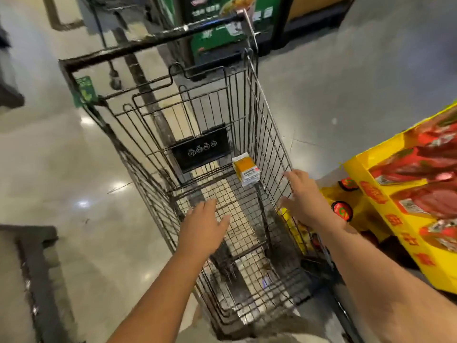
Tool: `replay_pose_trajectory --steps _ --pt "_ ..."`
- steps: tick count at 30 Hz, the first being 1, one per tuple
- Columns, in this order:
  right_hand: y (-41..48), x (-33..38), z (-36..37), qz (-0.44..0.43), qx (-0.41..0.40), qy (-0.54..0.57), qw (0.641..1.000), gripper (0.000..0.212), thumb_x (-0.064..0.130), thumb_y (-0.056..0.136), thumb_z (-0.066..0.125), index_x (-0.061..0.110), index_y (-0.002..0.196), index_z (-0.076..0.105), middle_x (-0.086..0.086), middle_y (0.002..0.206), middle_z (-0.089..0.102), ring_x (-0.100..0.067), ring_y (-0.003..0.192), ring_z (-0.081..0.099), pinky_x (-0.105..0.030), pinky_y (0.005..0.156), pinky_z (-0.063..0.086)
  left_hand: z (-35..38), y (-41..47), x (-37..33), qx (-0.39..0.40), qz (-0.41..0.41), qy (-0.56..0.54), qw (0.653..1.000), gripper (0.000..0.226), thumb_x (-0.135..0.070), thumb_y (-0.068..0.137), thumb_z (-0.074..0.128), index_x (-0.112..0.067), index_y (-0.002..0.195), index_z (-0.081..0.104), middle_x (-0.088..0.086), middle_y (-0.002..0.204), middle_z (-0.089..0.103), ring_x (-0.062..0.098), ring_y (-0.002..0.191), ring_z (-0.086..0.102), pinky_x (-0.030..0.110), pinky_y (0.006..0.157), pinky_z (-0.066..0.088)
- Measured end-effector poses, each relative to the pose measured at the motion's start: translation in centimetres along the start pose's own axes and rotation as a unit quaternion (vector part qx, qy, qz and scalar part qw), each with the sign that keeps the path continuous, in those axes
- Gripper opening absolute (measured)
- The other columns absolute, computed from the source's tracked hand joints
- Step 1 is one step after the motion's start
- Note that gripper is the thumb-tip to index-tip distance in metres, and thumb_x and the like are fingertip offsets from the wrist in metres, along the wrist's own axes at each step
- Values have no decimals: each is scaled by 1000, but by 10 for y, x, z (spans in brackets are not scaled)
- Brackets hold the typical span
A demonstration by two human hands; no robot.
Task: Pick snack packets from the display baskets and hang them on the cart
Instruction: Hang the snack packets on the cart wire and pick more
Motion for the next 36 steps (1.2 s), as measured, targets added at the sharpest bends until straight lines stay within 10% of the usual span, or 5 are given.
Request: replay_pose_trajectory --steps 5,10,17,28,36 --pt "54 -21 20 112 -54 134 983 105 14 84 77 42 157 7 0 160 37 -25 132 50 -38 98 48 17 76 17 63 12 27 998 63 -51 99 49 -16 151 40 8 148 50 28 134 46 46 108 45" --pt "86 -51 47 145 -84 180 969 22 34 90 62 37 110 55 -4 90 73 -31 83 70 -46 74 58 49 139 24 97 -20 10 995 65 -55 100 47 -15 151 37 13 141 54 33 127 54 48 102 49" --pt "99 -65 61 140 -77 212 964 25 30 93 70 26 118 68 8 70 62 -16 60 54 -30 63 41 134 223 16 136 -71 -66 986 70 -57 102 42 -12 154 33 18 155 42 38 140 41 49 115 36" --pt "104 -78 74 179 -88 306 931 8 39 92 70 39 99 67 3 65 72 -9 67 71 -31 69 61 220 332 7 111 -238 -377 888 74 -64 100 38 -13 153 40 15 154 45 38 140 44 49 118 34" --pt "102 -78 73 194 -84 260 942 49 55 84 65 31 127 66 -3 81 75 -28 76 72 -50 74 61 231 355 -1 147 -232 -489 828 62 -67 93 54 -13 122 65 5 112 74 16 85 65 34 72 50"
Point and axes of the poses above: each hand's wrist, its own y-axis towards the middle knuckle, its own z-axis out of the palm, x = y × z, the point moved 2 cm from there along y, towards the middle knuckle
